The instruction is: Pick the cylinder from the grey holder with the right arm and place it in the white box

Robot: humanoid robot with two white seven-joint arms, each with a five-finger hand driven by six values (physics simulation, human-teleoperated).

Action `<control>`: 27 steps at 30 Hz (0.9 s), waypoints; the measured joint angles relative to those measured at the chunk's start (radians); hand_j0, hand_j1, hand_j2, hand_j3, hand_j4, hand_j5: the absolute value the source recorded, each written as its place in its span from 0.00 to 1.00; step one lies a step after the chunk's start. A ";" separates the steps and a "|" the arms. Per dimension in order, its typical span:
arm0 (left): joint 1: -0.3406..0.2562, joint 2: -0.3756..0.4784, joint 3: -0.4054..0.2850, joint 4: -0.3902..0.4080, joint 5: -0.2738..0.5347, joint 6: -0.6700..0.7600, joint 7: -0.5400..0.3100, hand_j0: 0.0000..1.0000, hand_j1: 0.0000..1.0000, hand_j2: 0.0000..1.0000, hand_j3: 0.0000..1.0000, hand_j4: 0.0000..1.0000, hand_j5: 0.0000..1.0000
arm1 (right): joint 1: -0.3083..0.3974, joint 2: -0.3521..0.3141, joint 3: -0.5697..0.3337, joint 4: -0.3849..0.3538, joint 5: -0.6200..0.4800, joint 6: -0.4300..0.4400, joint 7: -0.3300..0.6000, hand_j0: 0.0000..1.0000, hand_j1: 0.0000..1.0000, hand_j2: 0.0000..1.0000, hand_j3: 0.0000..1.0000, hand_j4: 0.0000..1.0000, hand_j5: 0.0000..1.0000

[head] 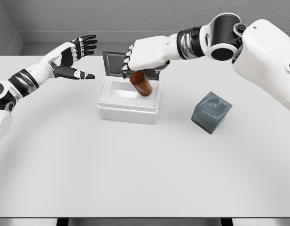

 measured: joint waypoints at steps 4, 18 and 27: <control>0.000 0.000 0.000 0.000 0.000 0.000 0.000 1.00 1.00 1.00 1.00 1.00 1.00 | 0.000 0.000 -0.005 0.001 0.002 0.000 0.000 1.00 1.00 1.00 1.00 1.00 1.00; -0.009 -0.052 -0.012 0.004 -0.003 0.000 0.000 1.00 1.00 1.00 1.00 1.00 1.00 | 0.518 -0.584 -0.546 -0.447 -0.418 0.001 0.000 1.00 1.00 1.00 1.00 1.00 1.00; 0.028 -0.048 -0.011 -0.039 -0.005 -0.004 0.000 1.00 1.00 1.00 1.00 1.00 1.00 | 0.989 -0.567 -0.988 -0.475 -0.689 -0.002 0.000 1.00 1.00 1.00 1.00 1.00 1.00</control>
